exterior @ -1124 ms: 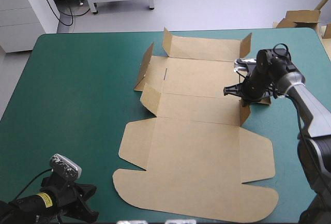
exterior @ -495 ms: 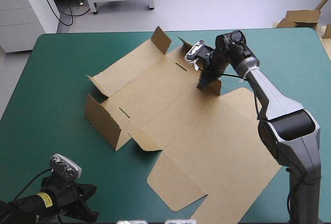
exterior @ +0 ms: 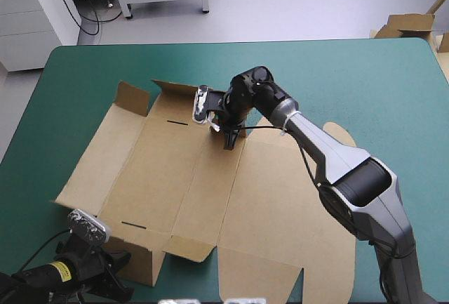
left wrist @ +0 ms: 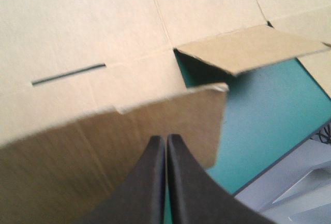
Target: Fold the box
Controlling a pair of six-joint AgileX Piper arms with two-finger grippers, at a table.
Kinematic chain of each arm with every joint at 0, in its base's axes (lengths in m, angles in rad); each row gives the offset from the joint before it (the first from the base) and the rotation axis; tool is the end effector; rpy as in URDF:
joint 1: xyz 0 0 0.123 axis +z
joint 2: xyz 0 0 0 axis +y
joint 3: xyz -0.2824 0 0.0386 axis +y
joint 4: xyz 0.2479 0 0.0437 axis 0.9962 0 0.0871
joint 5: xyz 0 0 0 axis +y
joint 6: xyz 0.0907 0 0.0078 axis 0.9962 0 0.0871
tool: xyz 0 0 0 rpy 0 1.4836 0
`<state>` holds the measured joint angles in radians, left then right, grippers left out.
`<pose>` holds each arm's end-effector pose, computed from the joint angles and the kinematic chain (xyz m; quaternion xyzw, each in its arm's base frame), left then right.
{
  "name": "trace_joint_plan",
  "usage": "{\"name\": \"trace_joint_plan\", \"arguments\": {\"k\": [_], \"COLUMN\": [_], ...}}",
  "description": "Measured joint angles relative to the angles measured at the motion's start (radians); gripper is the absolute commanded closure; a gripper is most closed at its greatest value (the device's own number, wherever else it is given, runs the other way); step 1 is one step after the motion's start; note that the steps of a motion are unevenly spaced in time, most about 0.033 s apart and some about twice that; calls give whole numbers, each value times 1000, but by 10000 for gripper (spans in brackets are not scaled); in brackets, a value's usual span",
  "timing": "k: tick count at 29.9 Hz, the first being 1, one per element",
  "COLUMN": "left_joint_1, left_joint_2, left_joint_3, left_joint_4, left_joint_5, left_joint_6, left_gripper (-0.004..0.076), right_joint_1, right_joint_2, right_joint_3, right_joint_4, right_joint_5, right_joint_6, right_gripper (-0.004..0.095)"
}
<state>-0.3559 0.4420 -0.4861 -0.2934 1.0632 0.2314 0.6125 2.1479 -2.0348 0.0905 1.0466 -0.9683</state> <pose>0.0489 -0.0427 0.2635 0.2457 0.9069 -0.1626 0.3011 0.3895 0.2824 0.2743 -0.6793 0.6899 -0.0007 0.2501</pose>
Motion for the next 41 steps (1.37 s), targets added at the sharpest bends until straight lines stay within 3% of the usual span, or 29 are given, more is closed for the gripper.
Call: {"name": "trace_joint_plan", "arguments": {"k": [10, 23, 26, 31, 33, 37, 41], "left_joint_1": [0, 0, 0, 0, 0, 0, 0], "left_joint_2": [0, 0, 0, 0, 0, 0, 0], "left_joint_3": [0, 0, 0, 0, 0, 0, 0], "left_joint_4": [0, 0, 0, 0, 0, 0, 0], "left_joint_5": [1, 1, 1, 1, 1, 1, 1], "left_joint_6": [0, 0, 0, 0, 0, 0, 0], "left_gripper": [731, 731, 731, 731, 731, 731, 731], "right_joint_1": [105, 111, 111, 111, 111, 110, 75], "right_joint_2": [15, 15, 15, 15, 15, -1, -49], "right_joint_3": [0, -1, -1, -1, -1, -1, -1], "right_joint_4": [42, 56, 56, 59, 60, 23, -84], "right_joint_5": [-49, -31, -27, -24, -24, -35, -41], "right_joint_6": [-130, -168, -169, -176, -175, -120, 38], "right_gripper": [930, 927, 869, 604, 557, 589, 634]}}
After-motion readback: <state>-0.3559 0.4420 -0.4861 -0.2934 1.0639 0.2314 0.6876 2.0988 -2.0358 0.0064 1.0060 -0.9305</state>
